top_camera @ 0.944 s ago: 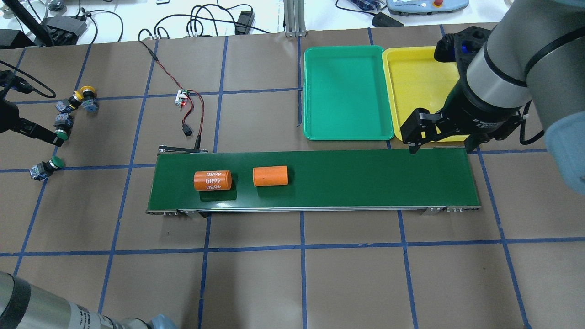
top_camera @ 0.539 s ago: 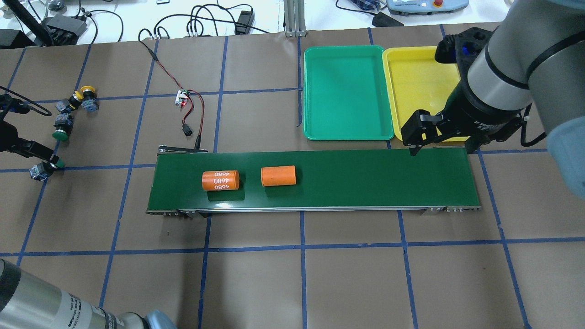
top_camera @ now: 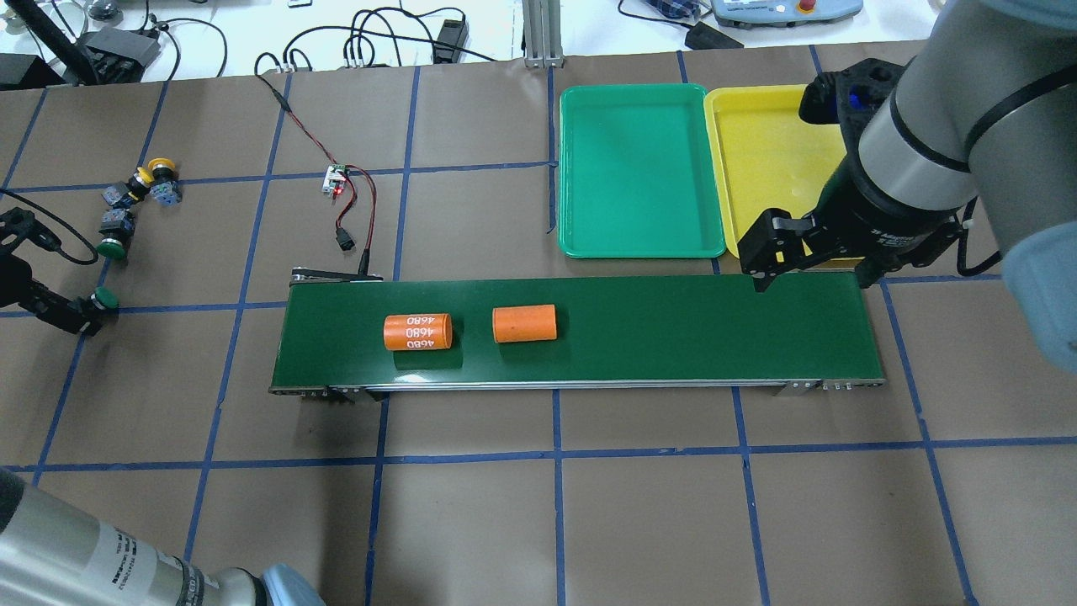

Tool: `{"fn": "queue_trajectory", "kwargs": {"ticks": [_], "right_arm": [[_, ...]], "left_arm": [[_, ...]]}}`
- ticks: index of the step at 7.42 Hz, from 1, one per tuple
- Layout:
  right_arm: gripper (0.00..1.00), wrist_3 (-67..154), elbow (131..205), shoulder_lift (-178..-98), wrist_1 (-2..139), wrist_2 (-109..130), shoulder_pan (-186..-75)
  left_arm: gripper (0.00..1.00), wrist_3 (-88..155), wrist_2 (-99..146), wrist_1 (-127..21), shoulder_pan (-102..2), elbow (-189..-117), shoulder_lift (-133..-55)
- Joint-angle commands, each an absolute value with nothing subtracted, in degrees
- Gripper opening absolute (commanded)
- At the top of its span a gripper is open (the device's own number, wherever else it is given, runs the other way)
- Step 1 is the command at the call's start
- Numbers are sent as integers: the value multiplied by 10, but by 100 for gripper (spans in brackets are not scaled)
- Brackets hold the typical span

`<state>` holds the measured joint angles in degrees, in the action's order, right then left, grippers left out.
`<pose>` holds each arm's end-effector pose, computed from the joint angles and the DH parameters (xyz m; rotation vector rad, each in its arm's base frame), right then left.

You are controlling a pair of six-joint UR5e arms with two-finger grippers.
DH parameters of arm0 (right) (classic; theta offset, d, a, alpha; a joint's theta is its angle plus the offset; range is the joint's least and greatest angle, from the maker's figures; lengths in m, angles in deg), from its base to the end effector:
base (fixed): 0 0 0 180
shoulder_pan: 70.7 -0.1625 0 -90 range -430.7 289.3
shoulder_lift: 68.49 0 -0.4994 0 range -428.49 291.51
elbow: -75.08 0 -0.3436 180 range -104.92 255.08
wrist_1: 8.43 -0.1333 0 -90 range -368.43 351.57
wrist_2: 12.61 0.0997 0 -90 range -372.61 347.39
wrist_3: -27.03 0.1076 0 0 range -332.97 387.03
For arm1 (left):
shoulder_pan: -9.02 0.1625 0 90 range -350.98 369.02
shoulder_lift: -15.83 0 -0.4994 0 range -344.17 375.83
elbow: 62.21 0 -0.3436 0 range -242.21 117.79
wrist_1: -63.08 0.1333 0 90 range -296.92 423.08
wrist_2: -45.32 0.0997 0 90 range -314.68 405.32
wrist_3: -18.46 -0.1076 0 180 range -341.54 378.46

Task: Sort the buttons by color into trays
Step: 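Reach the left gripper to a green-capped button and grasp it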

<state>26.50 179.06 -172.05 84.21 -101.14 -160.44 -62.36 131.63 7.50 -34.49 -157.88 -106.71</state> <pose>0.1346 -0.3309 0.5418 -0.0081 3.1156 -0.0606 0.3611 -0.5361 0.2572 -0.8980 -2.9184 0.0433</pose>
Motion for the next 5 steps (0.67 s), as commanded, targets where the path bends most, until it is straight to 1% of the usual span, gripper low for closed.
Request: {"fn": "queue_trajectory", "kwargs": {"ticks": [1, 2, 3, 5], "right_arm": [[100, 265, 1791, -1721, 842, -1011, -1604], [100, 265, 1791, -1722, 842, -1011, -1604], [100, 265, 1791, -1722, 841, -1011, -1604], [100, 265, 1791, -1722, 842, -1011, -1604]], "left_arm": [[9, -671, 1315, 68, -344, -1576, -1071], [0, -683, 1316, 65, -351, -1579, -1053], [0, -694, 1316, 27, -374, -1579, -1023], [0, -723, 1343, -81, -432, -1593, -925]]}}
